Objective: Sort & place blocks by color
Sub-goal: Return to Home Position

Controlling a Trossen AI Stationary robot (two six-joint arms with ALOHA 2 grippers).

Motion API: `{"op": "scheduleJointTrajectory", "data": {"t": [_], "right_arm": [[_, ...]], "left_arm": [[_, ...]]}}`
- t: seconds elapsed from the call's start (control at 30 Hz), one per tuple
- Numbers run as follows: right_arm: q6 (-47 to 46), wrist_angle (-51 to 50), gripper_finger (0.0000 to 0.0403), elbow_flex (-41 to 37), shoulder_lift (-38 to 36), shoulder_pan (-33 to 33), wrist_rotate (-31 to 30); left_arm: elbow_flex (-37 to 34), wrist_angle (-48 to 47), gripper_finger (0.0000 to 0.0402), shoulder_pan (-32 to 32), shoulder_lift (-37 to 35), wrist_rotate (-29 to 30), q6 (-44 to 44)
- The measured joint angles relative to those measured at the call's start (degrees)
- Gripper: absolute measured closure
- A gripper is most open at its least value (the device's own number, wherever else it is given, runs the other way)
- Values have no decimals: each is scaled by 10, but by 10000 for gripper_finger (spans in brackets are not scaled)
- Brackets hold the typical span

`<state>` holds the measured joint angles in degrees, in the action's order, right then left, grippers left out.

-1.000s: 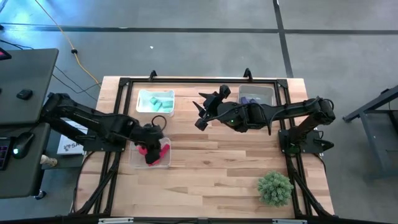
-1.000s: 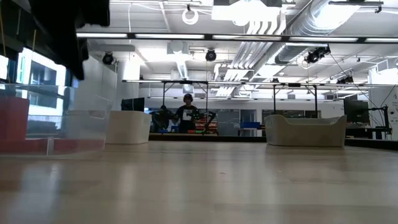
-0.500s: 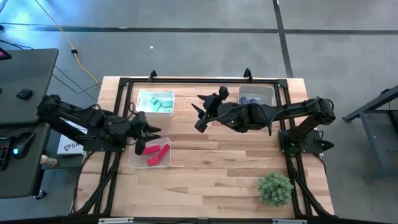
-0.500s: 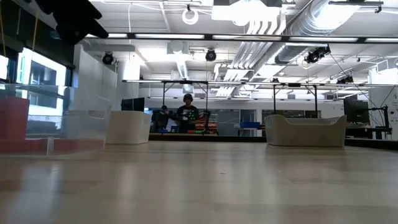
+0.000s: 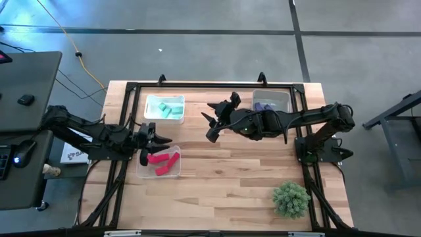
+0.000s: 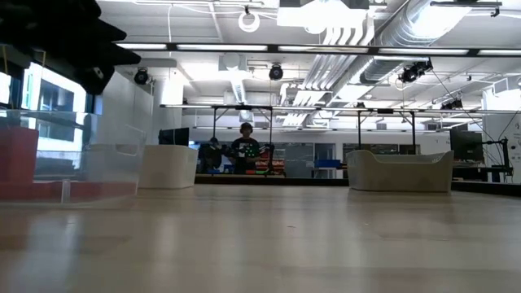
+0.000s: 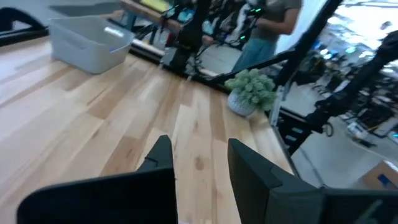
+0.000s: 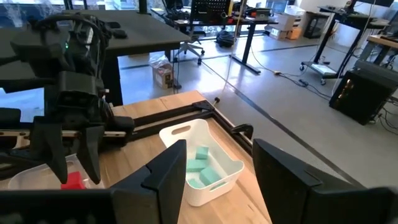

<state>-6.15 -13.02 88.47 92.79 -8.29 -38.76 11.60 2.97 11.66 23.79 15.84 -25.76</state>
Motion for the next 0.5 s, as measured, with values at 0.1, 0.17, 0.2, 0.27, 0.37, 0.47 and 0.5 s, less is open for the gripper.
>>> {"op": "scheduleJointTrajectory", "data": {"t": [0.1,0.17,0.2,0.27,0.37,0.47,0.5], "right_arm": [[1,-1,229,0,0,0,0],[-1,-2,229,0,0,0,0],[-6,-5,229,0,0,0,0],[-19,-15,229,0,0,0,1],[-34,-36,229,0,-5,0,18],[-46,-52,229,0,-14,0,30],[-52,-56,229,0,-17,0,31]], "left_arm": [[-28,37,339,0,-17,-8,17],[-41,55,339,0,-28,-8,33],[-50,67,339,0,-34,-8,40],[-69,92,339,0,-47,-8,48],[-90,106,339,0,-69,-9,49],[-109,105,339,0,-93,-20,50],[-110,91,339,0,-101,-23,50]]}}
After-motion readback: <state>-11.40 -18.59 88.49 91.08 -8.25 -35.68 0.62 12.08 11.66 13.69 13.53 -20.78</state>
